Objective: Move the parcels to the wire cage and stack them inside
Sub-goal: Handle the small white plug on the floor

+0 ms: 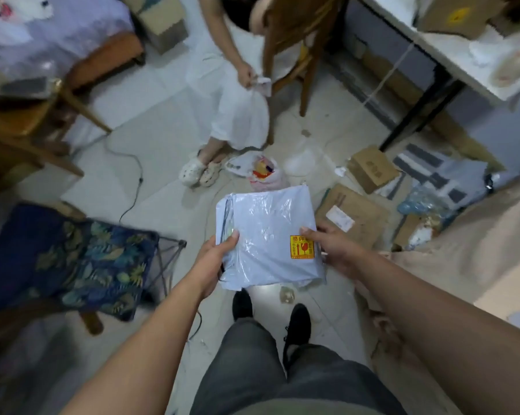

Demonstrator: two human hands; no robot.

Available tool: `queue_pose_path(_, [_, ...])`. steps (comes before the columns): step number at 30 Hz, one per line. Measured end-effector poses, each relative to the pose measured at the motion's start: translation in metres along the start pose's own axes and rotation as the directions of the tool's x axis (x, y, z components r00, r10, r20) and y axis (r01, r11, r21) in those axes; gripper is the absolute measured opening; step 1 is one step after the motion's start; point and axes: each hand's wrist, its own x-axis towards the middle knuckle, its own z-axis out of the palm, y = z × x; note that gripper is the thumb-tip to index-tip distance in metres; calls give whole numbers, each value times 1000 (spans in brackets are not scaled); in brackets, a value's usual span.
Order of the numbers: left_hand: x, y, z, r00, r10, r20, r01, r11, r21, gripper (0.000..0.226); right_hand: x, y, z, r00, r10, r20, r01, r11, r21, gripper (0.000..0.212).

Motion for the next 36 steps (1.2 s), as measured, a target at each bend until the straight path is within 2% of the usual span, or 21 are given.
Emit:
queue_pose_path(6, [-78,-52,-69,958,69,-280,-125,974,-189,55,-10,-4,89,977,3,215,59,958,-281,37])
queue_pose_path(10, [-140,-102,-123,897,57,-439,-222,916,-334,61,-26,15,167,936,50,349,129,873,-471,37])
queue_pose_path(15, [-245,-187,-180,821,32,-569,-384,769,-511,37,-62,69,276,864,155,479,202,764,-613,38])
queue_pose_path(20, [-347,-287,-211,701,-105,-706,-502,631,-592,41,-107,157,374,780,286,556,281,634,-721,38])
queue_pose_path(25, [-410,-371,-210,590,-263,-763,-533,583,-613,52,-139,243,439,740,364,566,374,476,-796,35])
queue_pose_path(30, [-430,-425,-195,428,-468,-773,-580,513,-632,55,-152,313,486,720,392,573,488,302,-819,43])
queue_pose_path(36, [-453,-476,-169,261,-652,-712,-660,418,-625,41,-169,385,528,602,590,538,588,128,-799,33])
